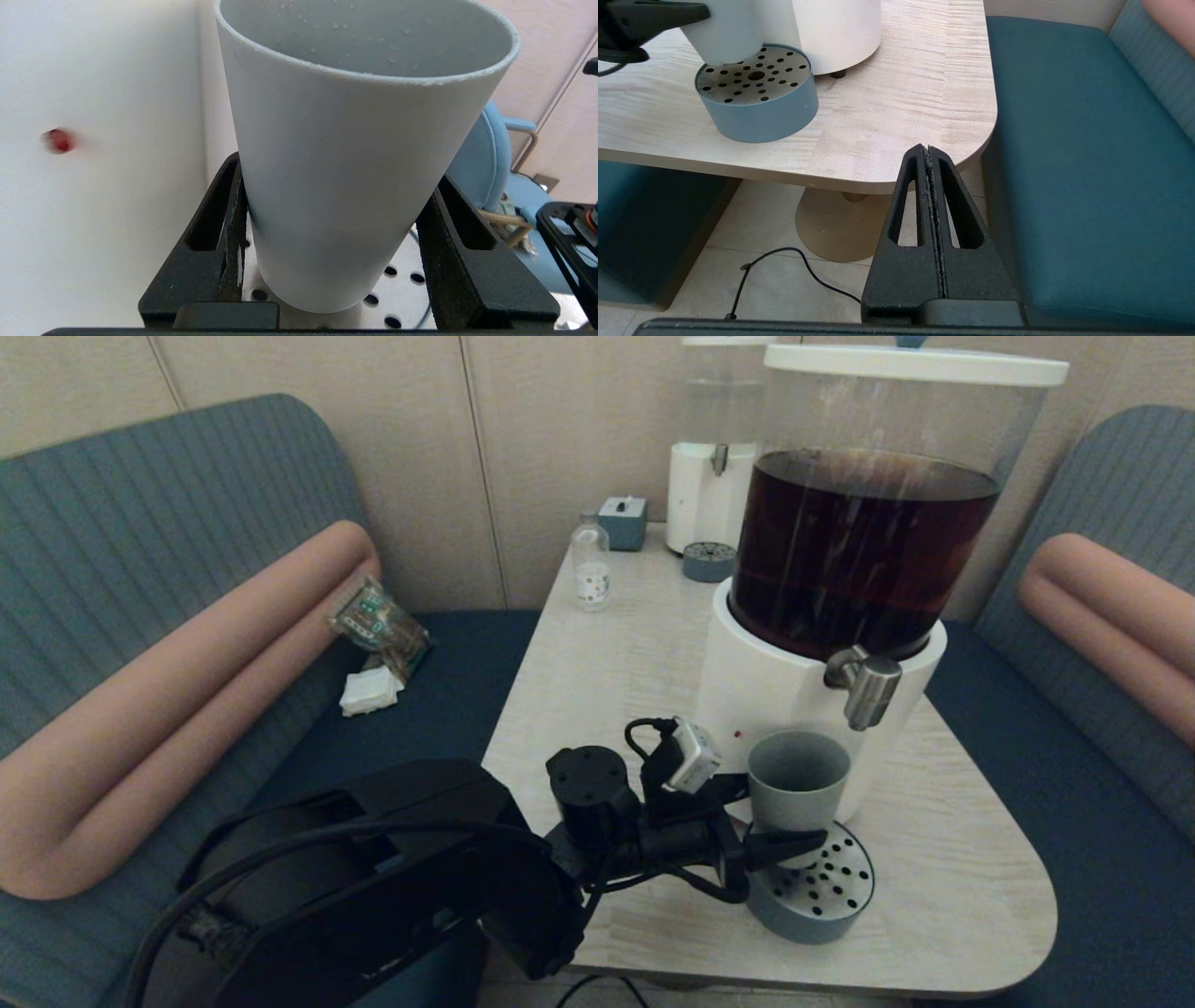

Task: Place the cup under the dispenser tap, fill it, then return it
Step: Place it under the water dispenser

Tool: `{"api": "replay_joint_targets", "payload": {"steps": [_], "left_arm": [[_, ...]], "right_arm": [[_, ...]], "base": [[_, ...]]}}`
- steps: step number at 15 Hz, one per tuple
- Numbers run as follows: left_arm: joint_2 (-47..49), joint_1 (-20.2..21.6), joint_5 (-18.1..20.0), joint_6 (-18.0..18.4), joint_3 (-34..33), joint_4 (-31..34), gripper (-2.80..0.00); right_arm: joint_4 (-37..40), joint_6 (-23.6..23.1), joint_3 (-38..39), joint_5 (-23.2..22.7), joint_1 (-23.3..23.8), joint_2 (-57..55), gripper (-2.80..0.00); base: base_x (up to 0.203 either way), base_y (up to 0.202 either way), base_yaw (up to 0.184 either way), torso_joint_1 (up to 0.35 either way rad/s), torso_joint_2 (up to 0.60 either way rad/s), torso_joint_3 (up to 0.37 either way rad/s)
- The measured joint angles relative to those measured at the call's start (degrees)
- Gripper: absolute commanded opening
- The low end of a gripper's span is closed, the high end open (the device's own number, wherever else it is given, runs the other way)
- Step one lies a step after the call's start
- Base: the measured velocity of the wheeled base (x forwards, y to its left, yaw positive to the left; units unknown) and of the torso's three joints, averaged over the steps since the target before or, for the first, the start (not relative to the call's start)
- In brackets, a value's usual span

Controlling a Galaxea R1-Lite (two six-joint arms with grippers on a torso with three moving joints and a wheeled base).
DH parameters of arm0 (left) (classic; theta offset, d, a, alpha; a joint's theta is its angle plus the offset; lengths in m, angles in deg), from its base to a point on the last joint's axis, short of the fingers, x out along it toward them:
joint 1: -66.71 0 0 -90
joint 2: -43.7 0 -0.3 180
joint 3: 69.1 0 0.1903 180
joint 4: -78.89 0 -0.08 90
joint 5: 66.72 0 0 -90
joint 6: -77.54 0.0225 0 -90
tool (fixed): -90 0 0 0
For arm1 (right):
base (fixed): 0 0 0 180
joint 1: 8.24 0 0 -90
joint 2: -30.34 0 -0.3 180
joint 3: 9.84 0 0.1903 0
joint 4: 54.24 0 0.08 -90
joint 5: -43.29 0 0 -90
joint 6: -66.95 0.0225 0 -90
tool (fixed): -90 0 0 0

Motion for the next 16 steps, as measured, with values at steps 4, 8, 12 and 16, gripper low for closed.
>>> {"api": "replay_joint_targets", "payload": {"steps": [4,8,12,16], "left_arm": [[1.3,-0.4,-0.3,-0.2,1.2,0.0,-2.80],[2.1,-0.8,-0.4,-0.3,1.9,0.0,-2.80],[2.7,-1.4,-0.4,-0.5,2.5,0.0,-2.80],[3.0,-1.6,-0.5,-0.5,2.6,0.0,-2.80]], "right_arm": [[0.0,0.0,0.0,0.0,0.0,0.0,-2.80],[0.0,0.0,0.0,0.0,0.0,0.0,-2.80],[0.0,0.0,0.0,0.0,0.0,0.0,-2.80],[0.0,0.0,0.0,0.0,0.0,0.0,-2.80]], "base": [[0.000,0.000,0.000,0.000,0.00,0.000],[0.000,0.000,0.000,0.000,0.00,0.000],[0.000,0.000,0.000,0.000,0.00,0.000],[0.000,0.000,0.000,0.000,0.00,0.000]]}}
